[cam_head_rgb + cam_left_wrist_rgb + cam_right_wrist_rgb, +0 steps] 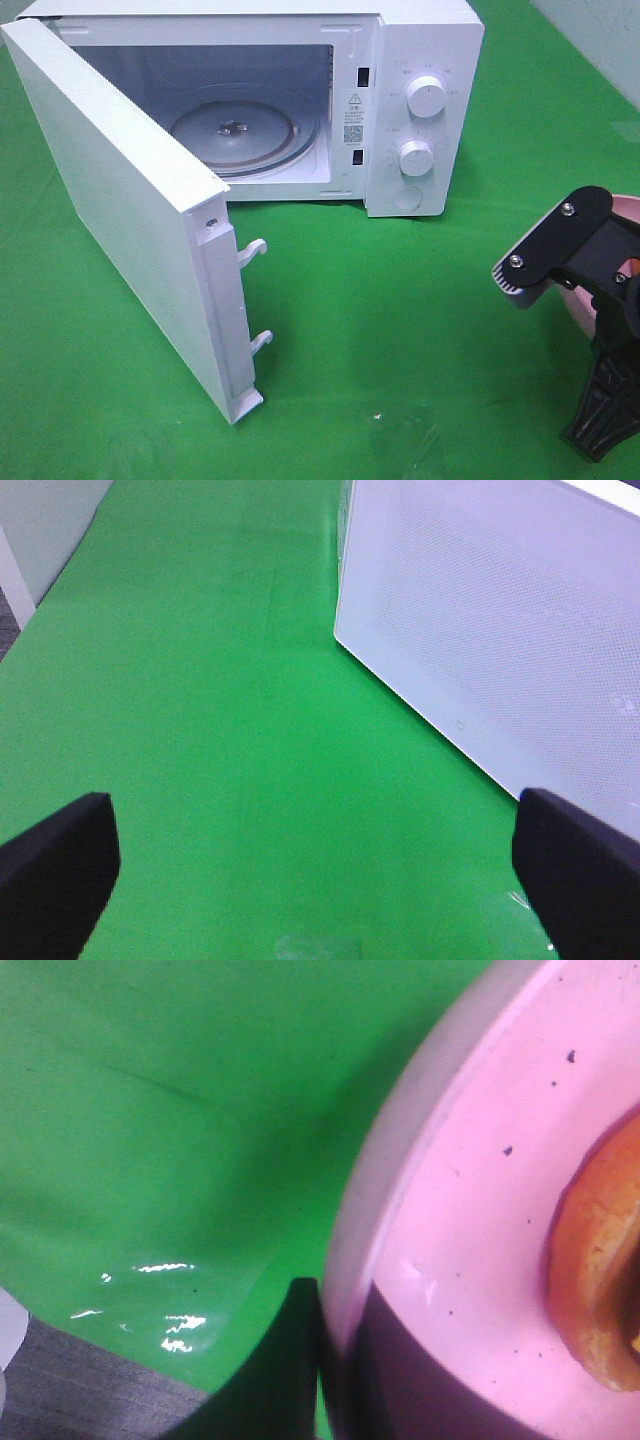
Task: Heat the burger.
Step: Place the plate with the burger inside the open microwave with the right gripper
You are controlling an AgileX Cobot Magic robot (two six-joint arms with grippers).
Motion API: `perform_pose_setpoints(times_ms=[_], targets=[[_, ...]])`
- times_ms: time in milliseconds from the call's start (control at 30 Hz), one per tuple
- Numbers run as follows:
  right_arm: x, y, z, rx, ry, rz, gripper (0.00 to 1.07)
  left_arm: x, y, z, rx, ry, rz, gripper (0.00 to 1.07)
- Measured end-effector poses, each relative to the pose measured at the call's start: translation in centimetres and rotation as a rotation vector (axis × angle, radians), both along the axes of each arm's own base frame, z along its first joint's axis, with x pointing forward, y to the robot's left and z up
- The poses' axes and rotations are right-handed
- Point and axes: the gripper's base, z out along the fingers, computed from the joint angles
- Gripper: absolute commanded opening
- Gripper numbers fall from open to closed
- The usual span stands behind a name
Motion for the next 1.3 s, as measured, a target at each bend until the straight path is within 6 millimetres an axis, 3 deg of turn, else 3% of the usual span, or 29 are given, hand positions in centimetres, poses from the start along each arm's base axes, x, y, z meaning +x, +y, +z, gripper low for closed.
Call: perform_pose_setpoints(times_ms=[633, 1300], targets=[[-3.5, 1.9, -0.1, -0.034, -0.011, 0.239, 0.00, 0.0, 0.0, 0.0, 0.000, 0.000, 0.000, 1.01], [-5.8, 3.3, -0.2, -0.075, -0.024, 0.434, 0.02, 0.0, 0.0, 0.0, 0.000, 0.000, 0.000, 1.01]])
